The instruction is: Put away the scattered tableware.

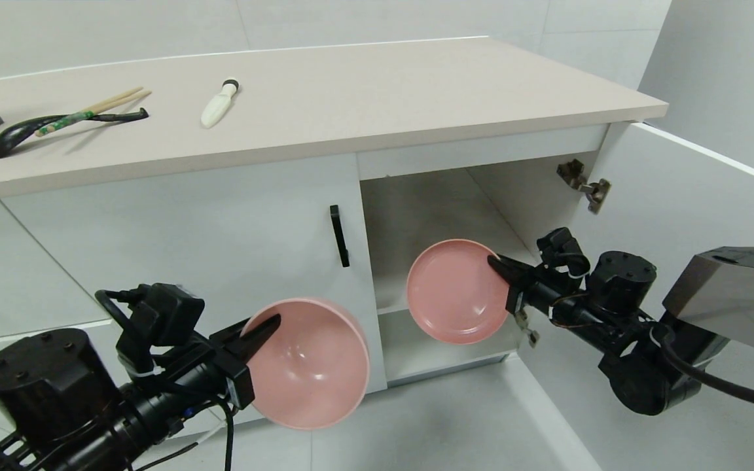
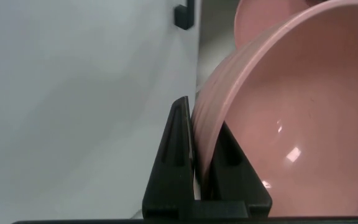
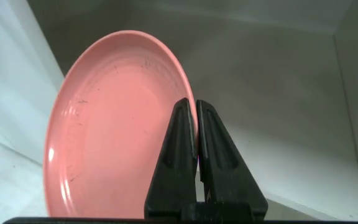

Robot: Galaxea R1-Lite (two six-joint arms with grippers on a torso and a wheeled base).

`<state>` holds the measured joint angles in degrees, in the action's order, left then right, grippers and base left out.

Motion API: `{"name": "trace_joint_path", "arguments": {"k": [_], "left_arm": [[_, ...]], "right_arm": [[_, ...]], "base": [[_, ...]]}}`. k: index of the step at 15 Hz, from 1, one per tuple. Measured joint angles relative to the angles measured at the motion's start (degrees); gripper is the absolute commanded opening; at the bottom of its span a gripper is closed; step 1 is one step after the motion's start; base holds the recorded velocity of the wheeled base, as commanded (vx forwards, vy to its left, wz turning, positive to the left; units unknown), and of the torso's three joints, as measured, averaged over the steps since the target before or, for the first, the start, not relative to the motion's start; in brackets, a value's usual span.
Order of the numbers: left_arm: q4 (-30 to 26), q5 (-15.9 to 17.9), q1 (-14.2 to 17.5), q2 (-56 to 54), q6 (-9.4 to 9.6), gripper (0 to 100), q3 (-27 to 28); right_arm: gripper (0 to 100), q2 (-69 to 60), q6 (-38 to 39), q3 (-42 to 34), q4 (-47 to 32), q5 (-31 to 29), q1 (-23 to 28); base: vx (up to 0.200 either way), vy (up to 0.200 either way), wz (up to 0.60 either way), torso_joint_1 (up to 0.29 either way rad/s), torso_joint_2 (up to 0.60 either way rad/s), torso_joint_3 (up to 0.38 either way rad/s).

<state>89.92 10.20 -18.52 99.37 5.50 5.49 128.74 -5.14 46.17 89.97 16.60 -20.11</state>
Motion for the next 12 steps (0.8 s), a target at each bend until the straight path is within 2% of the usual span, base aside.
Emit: {"name": "trace_joint_path", "arguments": {"k": [2,5,12], "left_arm": [[0.0,0.0,-0.2,-0.6,1.39,0,-0.7],[0.0,0.0,-0.4,-1.3,1.48,0,-1.0],[0.0,0.1,-0.7,-2.5,2.73,0,-1.5]], "right_arm": [[0,-0.9,0.0,-1.1,-0.1,0.0,-0.3],[0,-1.5,0.0,-1.4,-0.2,0.0,-0.3],[0,-0.8,0.9,-1.5,0.1,-0.2,-0.4]], "base": [[0.200,0.000,0.00,-0.002,0.01,0.000],[0.200,0.000,0.00,0.001,0.00,0.007],[0.000,0.000,0.00,0.000,0.00,0.000]]}}
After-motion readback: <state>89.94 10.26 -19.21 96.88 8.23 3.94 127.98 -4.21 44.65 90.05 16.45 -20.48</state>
